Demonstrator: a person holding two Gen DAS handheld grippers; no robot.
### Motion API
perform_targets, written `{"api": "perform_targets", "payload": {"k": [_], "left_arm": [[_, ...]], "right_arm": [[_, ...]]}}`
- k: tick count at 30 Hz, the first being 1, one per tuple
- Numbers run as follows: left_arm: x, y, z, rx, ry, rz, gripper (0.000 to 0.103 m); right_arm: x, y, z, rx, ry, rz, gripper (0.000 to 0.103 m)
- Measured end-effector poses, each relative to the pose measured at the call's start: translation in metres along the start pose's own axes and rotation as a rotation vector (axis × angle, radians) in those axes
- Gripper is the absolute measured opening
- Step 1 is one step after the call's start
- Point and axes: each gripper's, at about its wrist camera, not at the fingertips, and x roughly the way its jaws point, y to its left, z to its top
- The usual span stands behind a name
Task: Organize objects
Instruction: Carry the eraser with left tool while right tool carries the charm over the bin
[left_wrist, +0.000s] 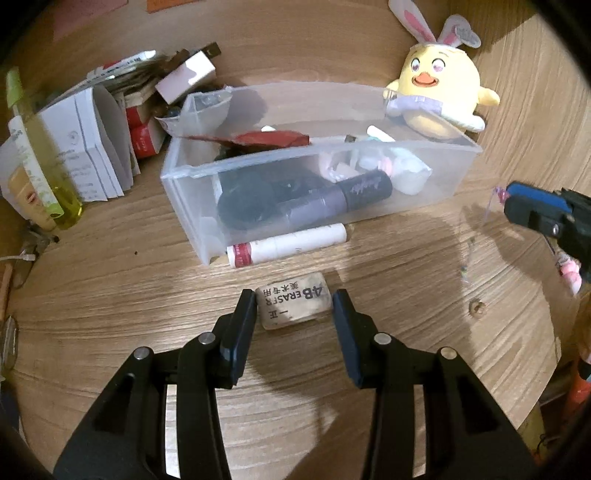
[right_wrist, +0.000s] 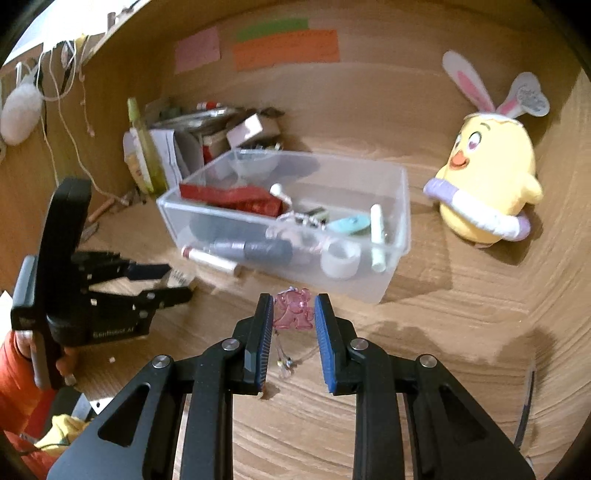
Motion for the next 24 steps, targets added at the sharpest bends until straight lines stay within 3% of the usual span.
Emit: {"api": "perform_targets", "payload": {"k": [24], "left_arm": [[-0.069,-0.007,0.06,-0.014,-0.263,-0.018,0.042]], "right_arm": [[-0.051,0.001,0.063,0.057,-0.243,0.033,0.021]]}}
